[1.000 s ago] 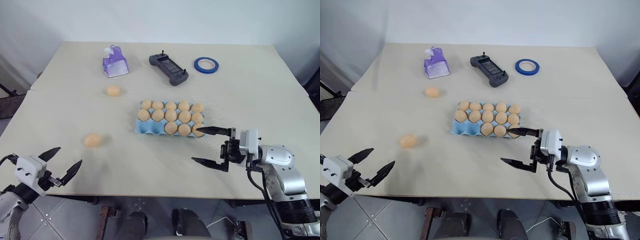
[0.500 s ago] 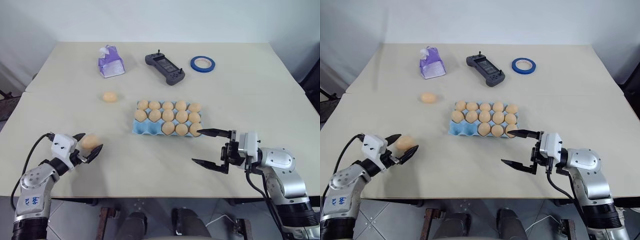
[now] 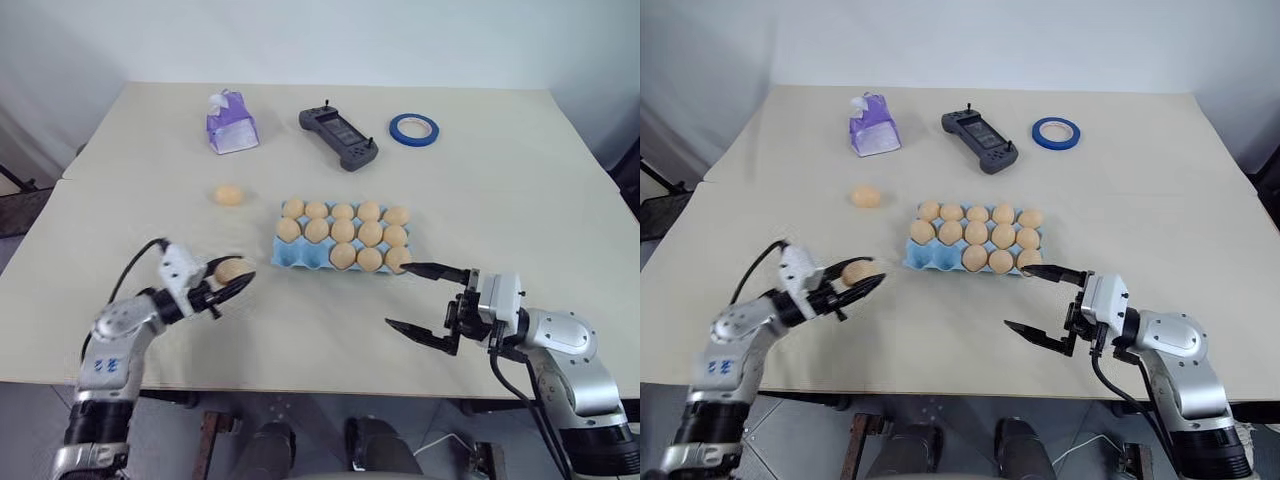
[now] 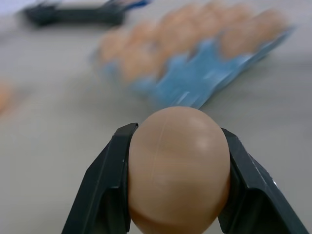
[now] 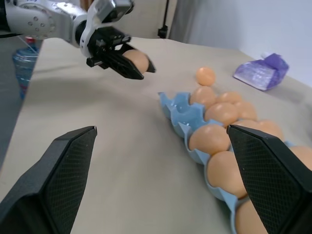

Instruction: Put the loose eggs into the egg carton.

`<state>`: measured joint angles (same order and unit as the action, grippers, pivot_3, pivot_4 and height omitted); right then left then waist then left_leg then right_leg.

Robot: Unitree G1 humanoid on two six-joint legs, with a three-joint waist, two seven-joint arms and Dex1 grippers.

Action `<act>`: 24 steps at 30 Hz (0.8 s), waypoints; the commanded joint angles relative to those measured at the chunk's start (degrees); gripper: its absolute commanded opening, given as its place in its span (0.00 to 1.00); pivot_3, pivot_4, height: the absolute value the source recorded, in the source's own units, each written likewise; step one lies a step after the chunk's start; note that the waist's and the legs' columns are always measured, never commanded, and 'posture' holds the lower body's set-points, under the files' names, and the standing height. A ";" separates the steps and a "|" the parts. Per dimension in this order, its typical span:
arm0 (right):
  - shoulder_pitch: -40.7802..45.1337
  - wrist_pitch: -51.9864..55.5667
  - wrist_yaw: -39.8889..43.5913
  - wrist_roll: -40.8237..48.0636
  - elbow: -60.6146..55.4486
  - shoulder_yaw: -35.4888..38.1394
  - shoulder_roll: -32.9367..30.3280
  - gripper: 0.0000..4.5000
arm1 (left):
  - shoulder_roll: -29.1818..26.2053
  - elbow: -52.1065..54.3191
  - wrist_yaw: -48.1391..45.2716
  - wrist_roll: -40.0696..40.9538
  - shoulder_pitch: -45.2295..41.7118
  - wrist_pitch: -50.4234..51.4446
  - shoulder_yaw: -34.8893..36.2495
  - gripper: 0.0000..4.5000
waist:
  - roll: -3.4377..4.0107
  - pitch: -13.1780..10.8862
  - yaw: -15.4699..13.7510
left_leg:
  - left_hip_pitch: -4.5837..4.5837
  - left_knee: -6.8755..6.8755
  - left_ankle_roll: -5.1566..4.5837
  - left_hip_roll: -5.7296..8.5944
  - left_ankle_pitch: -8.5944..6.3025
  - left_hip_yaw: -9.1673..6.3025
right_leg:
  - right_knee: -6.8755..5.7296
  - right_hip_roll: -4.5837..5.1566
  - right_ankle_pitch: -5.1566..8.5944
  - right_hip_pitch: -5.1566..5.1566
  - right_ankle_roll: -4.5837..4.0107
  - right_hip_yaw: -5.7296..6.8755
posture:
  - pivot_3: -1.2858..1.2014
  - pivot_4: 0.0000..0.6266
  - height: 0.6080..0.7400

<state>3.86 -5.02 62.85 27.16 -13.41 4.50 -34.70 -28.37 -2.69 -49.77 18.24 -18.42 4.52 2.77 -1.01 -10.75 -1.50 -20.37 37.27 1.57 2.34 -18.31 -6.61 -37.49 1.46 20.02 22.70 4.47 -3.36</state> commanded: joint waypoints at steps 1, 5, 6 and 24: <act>-0.84 -0.58 -1.22 0.13 -2.49 1.61 -0.49 1.00 | 1.78 -1.82 -0.46 -2.76 -4.83 0.61 -4.67 0.39 | 0.00 0.00 0.14 | 0.00 -0.01 0.00 0.01 0.00 0.01 | 0.00 0.00 0.00 0.00 0.00 0.00 | 0.52 0.24 1.00; -2.92 -0.41 -3.30 -0.22 -4.85 2.25 -0.19 1.00 | 6.15 -12.31 1.58 -8.23 -13.74 -2.50 -9.25 0.39 | 0.00 0.00 0.29 | 0.03 -0.03 0.00 -0.01 0.00 0.08 | -0.07 -0.06 0.00 0.05 0.01 -0.01 | 0.52 0.24 1.00; -3.42 -0.44 -3.73 -0.30 -5.32 2.34 -0.13 1.00 | 6.65 -13.66 1.34 -8.46 -14.71 -2.99 -9.52 0.39 | 0.00 0.00 0.30 | 0.03 -0.02 0.01 -0.01 0.01 0.07 | -0.08 -0.07 0.00 0.06 0.01 0.02 | 0.52 0.24 1.00; -5.44 -0.80 -5.22 0.29 -6.27 1.23 0.07 1.00 | 1.88 -7.61 1.23 -3.44 -7.45 -6.20 0.32 0.99 | -0.01 -0.01 0.74 | 0.06 0.04 0.10 -0.05 0.09 0.10 | -0.22 -0.05 0.00 0.07 0.01 -0.03 | 0.52 0.24 1.00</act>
<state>-2.34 -5.06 56.95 26.37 -19.34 5.22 -34.44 -24.85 -13.57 -49.05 13.30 -27.59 0.11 -0.34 -1.02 -10.76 -0.77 -20.31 37.31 1.67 2.30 -18.22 -6.52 -37.71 1.41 20.01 22.78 4.48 -3.38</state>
